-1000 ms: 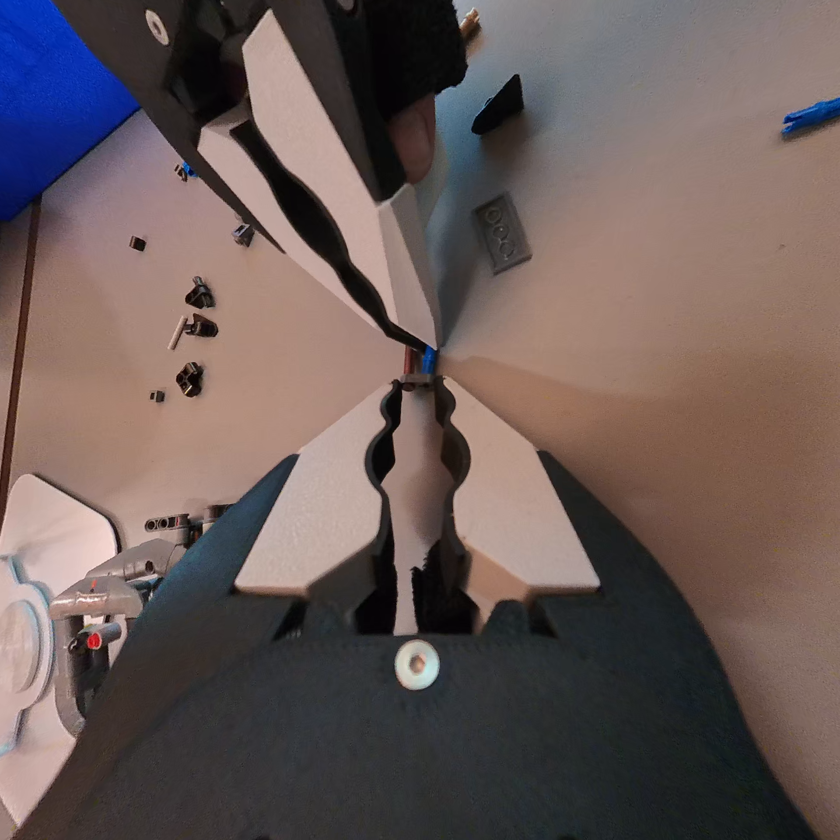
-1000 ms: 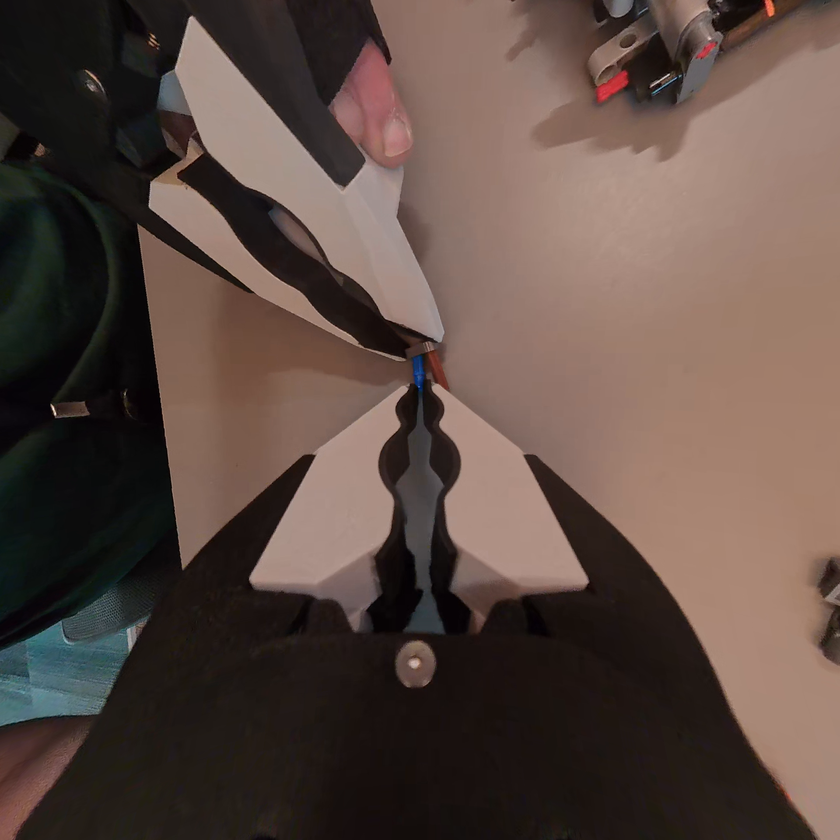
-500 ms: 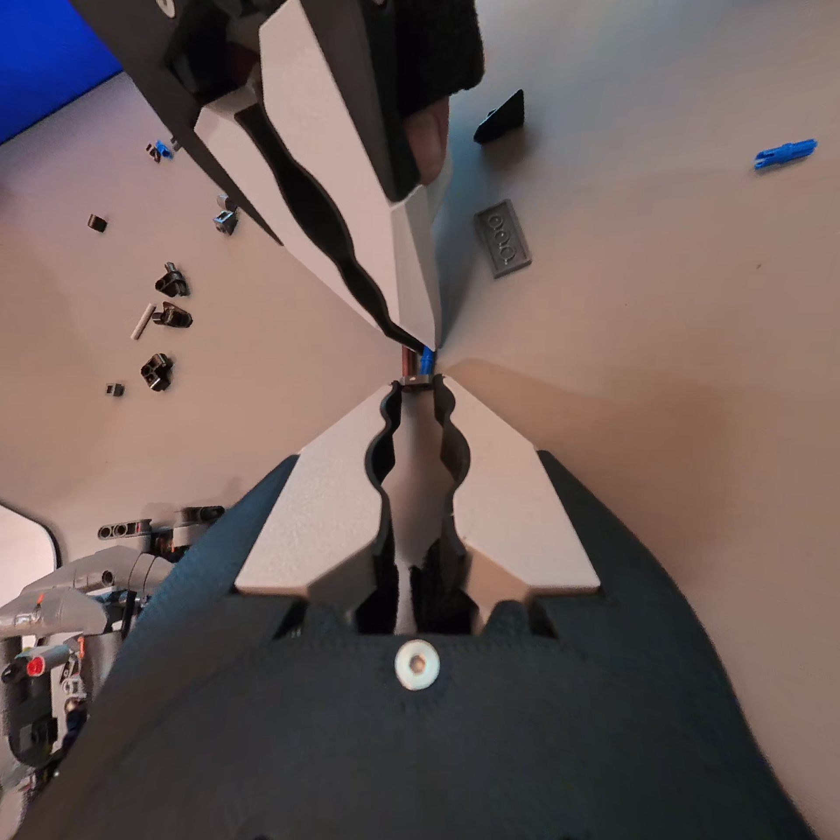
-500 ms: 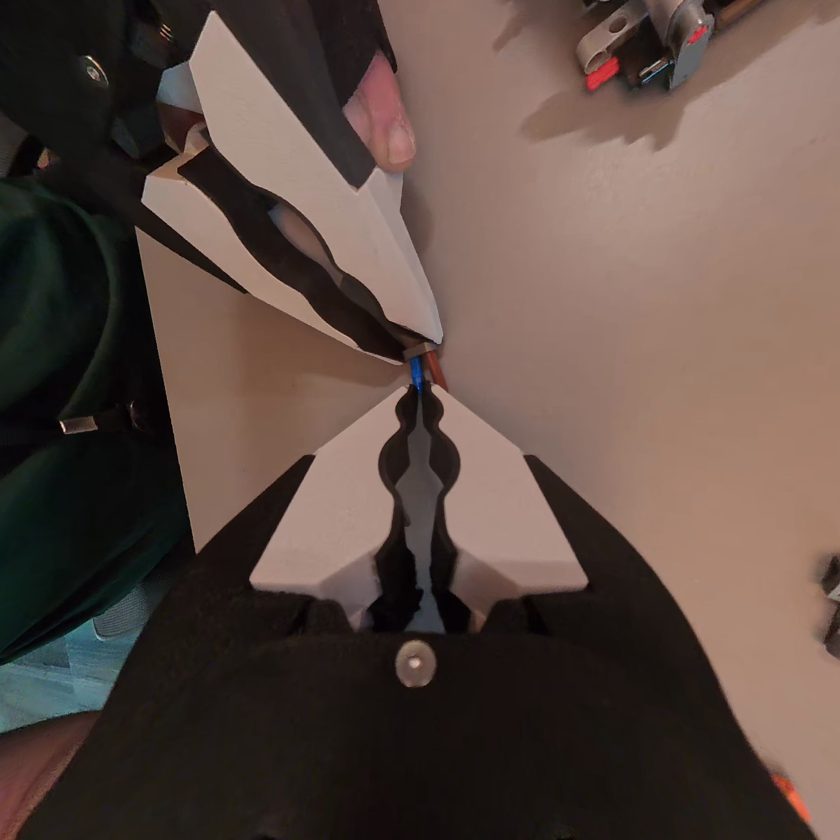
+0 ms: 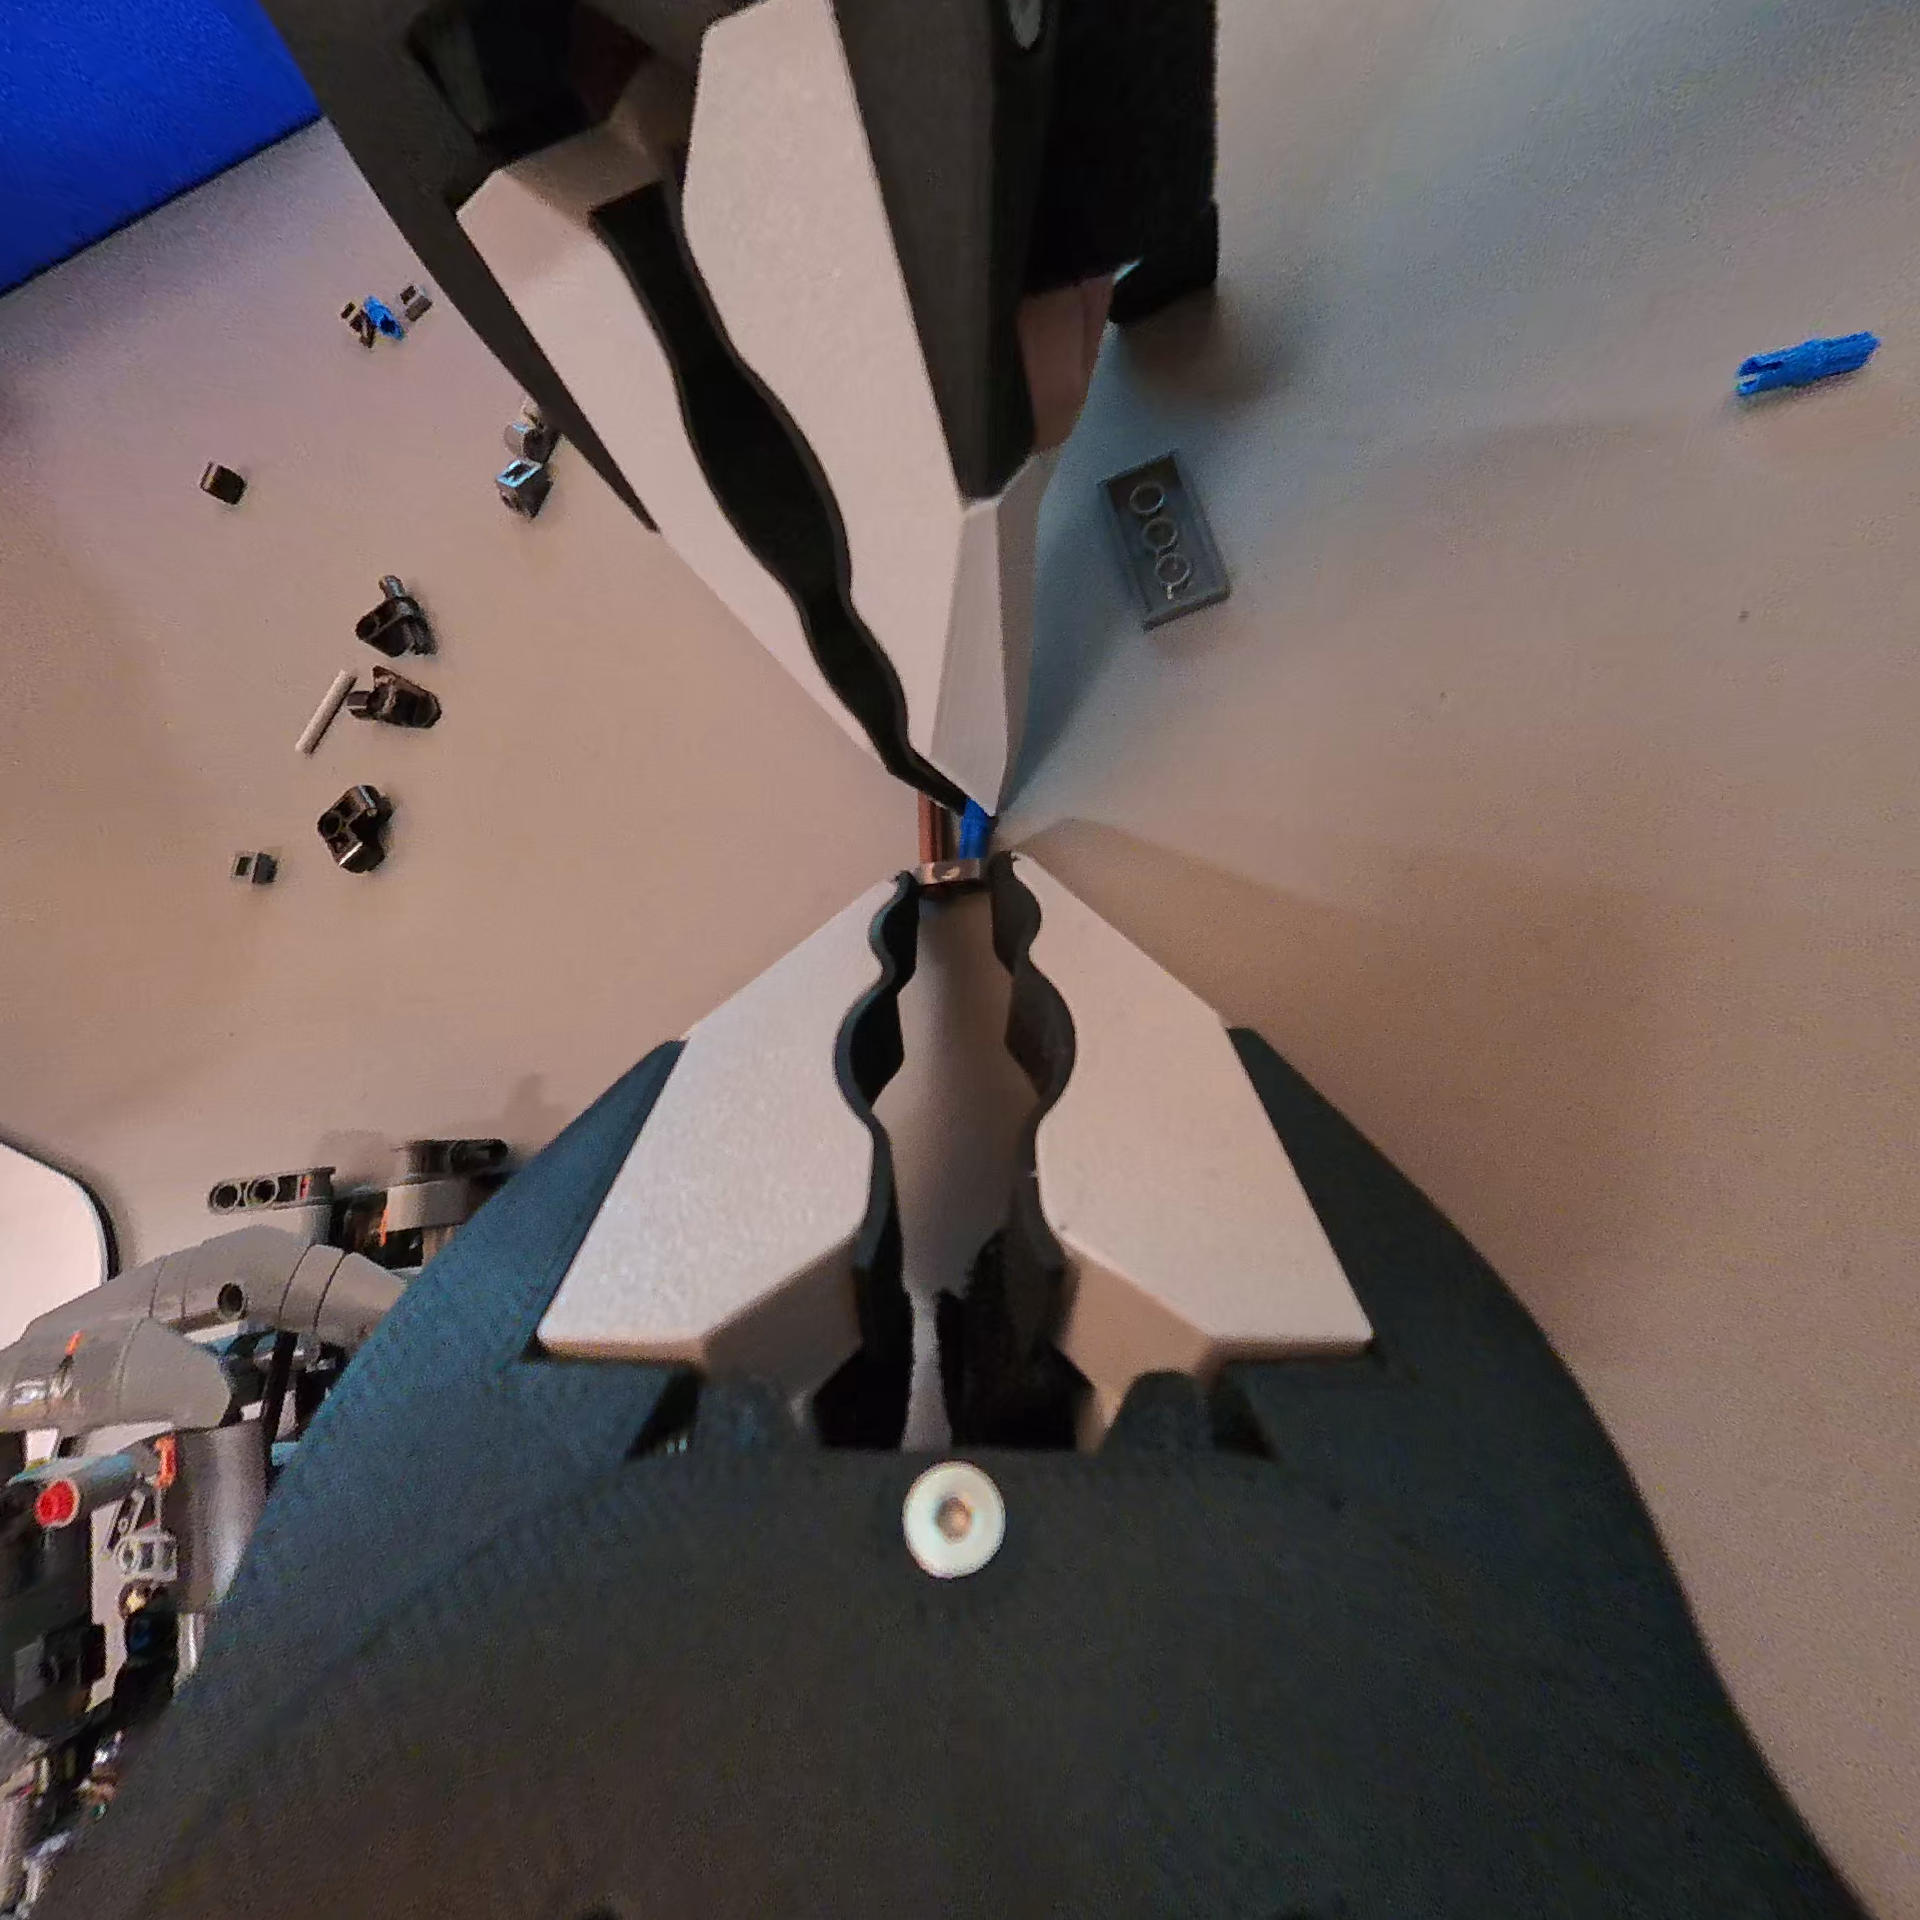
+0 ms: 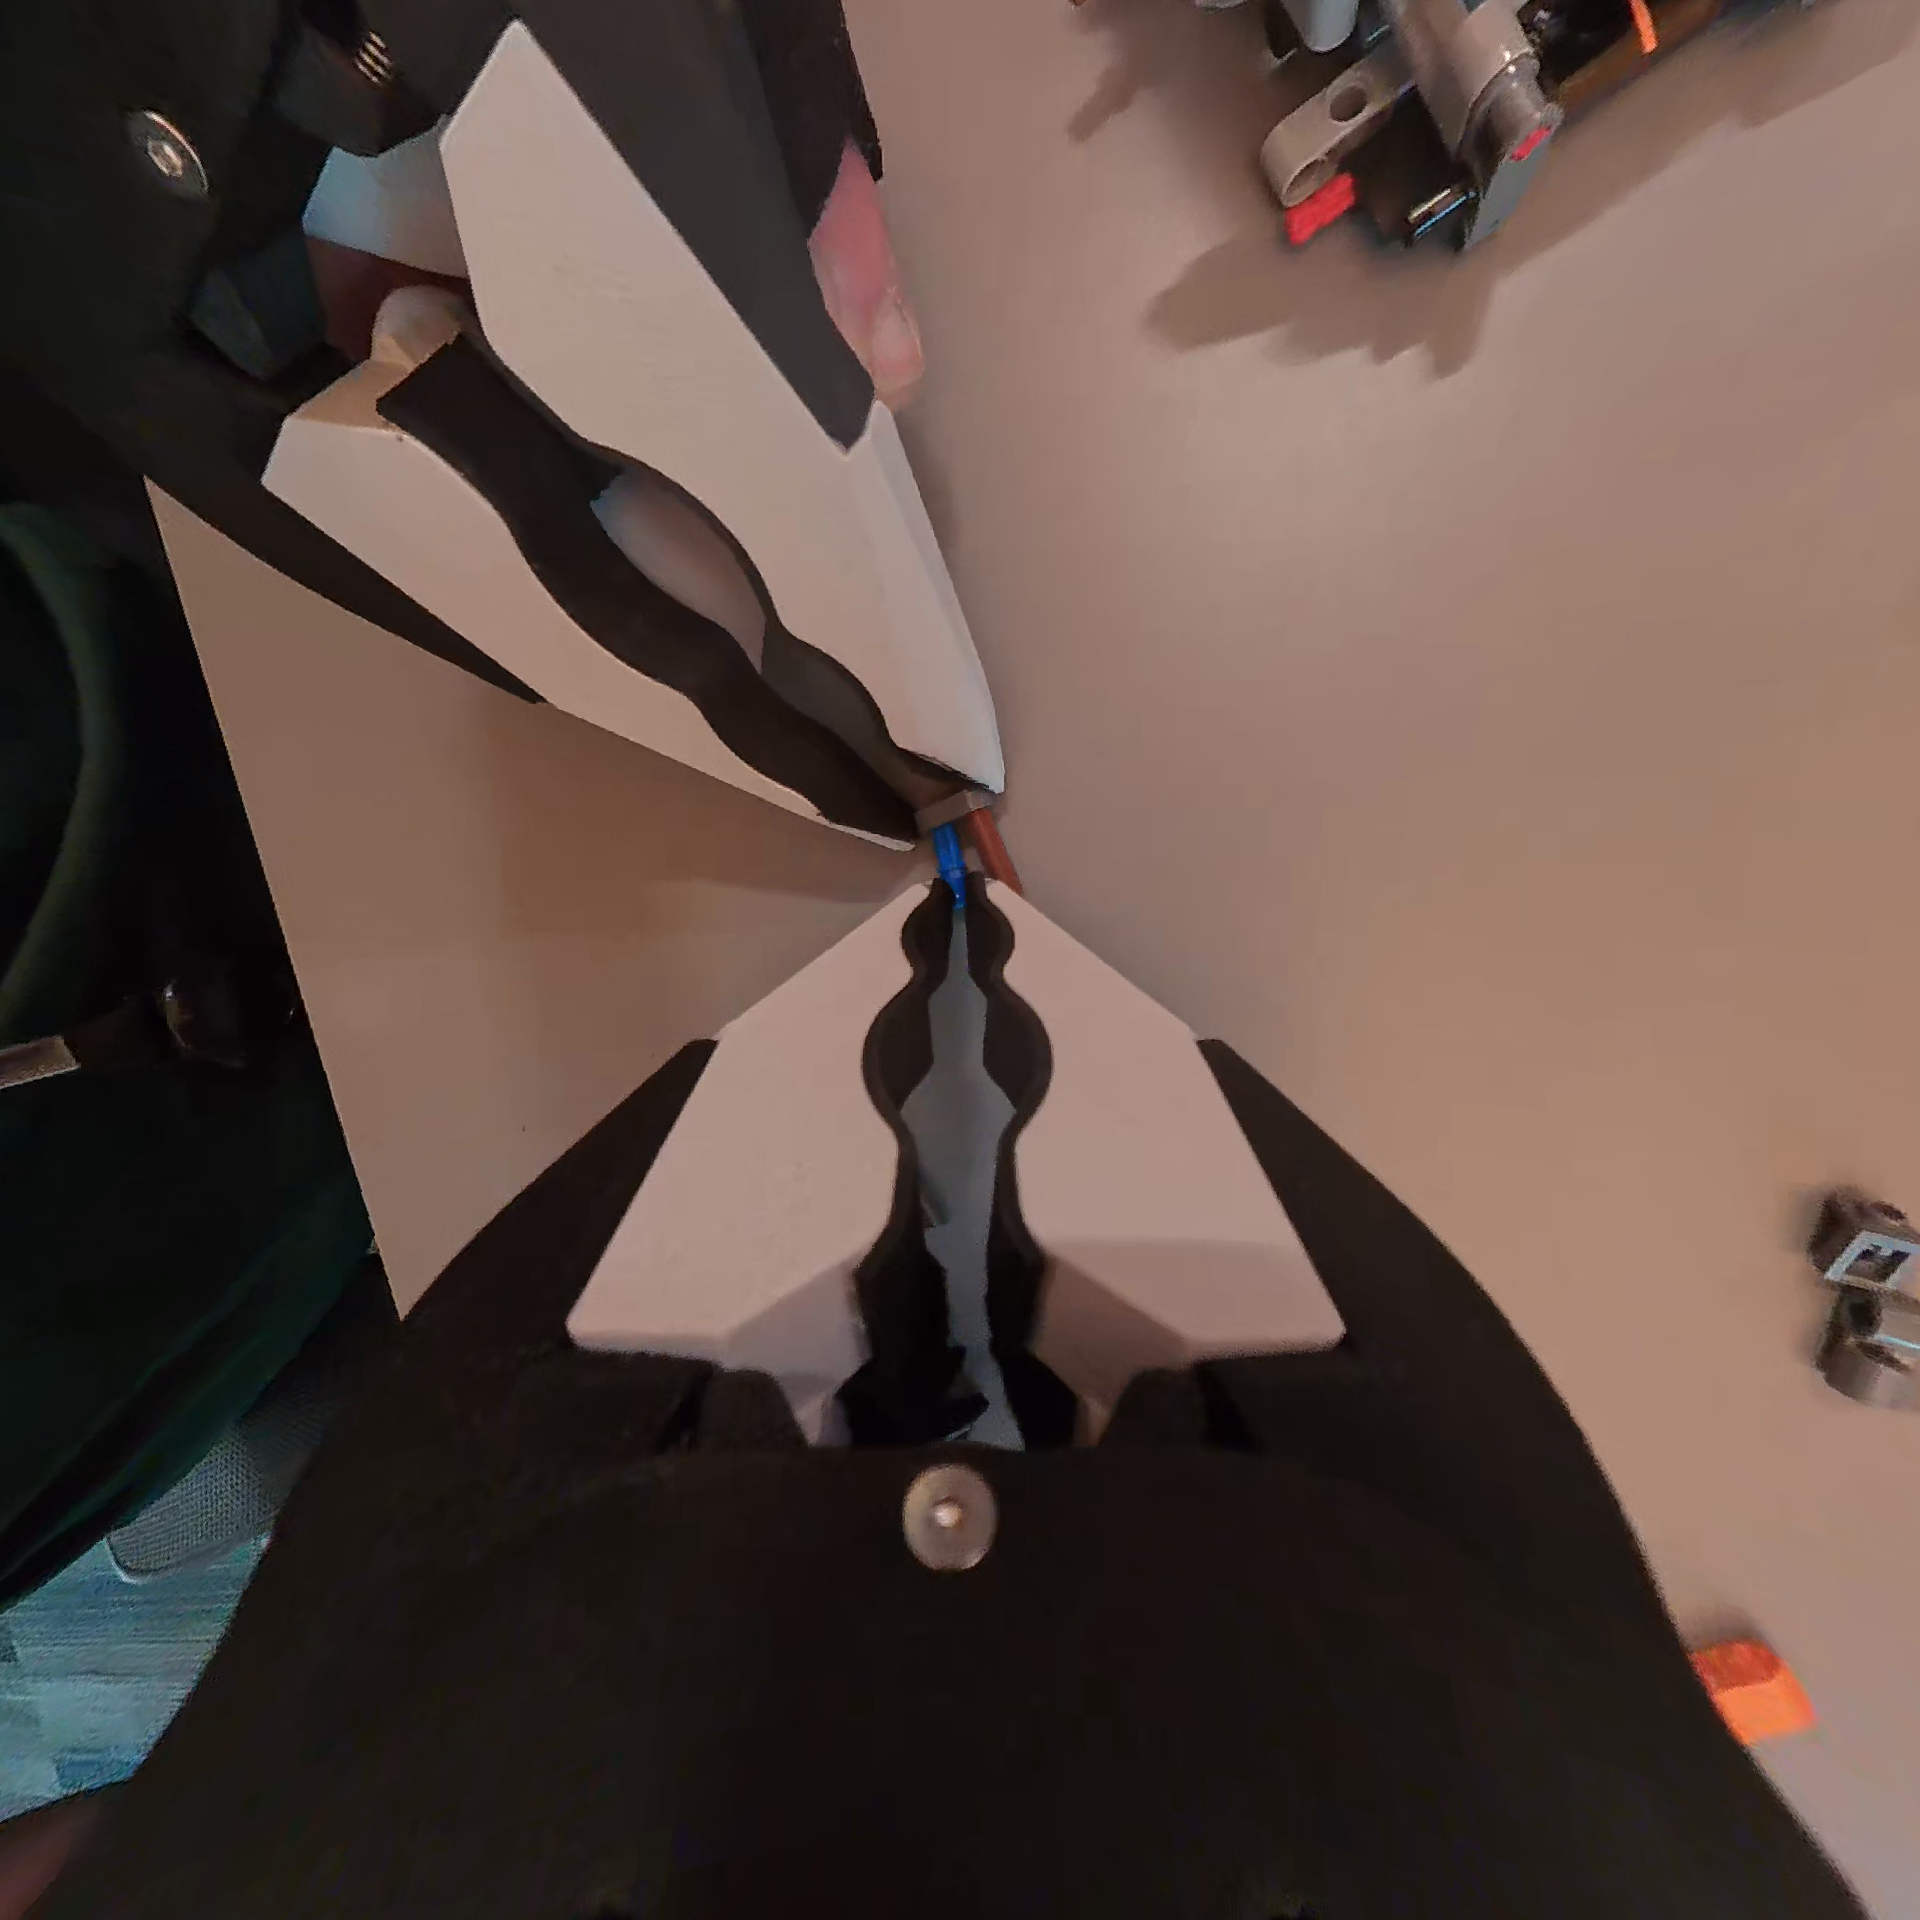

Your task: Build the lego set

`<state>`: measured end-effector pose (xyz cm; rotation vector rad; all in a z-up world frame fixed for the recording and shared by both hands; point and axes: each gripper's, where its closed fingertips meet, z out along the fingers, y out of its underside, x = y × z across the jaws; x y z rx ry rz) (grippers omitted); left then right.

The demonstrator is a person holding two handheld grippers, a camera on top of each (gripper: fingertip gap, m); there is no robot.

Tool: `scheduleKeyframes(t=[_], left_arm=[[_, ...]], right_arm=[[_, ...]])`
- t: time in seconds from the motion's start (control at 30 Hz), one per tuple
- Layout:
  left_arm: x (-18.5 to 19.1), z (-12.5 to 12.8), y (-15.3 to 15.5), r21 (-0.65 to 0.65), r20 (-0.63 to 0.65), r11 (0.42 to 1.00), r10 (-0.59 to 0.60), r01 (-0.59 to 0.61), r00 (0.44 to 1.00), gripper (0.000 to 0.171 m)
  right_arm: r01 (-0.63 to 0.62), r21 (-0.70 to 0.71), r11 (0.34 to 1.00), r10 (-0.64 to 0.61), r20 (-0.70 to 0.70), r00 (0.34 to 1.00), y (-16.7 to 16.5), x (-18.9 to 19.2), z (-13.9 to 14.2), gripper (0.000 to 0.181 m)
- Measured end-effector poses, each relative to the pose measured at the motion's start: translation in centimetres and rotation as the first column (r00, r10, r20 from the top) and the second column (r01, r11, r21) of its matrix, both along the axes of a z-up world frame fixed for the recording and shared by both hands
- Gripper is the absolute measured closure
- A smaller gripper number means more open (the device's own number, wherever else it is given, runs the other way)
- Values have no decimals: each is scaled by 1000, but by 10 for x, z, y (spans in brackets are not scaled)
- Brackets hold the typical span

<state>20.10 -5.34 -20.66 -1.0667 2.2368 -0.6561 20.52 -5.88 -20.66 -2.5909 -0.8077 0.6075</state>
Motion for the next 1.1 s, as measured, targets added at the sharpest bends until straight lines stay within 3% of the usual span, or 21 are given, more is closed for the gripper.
scheduleKeyframes(t=[0.53, 1.1], left_arm=[[2, 0, 2, 3, 5, 1000, 0, 0, 1000, 158], [4, 1, 2, -28, 8, 1000, 5, -5, 1000, 158]], right_arm=[[78, 174, 982, -89, 55, 995, -4, 5, 9, 174], [78, 231, 970, -94, 60, 994, 1, 3, 0, 180]])
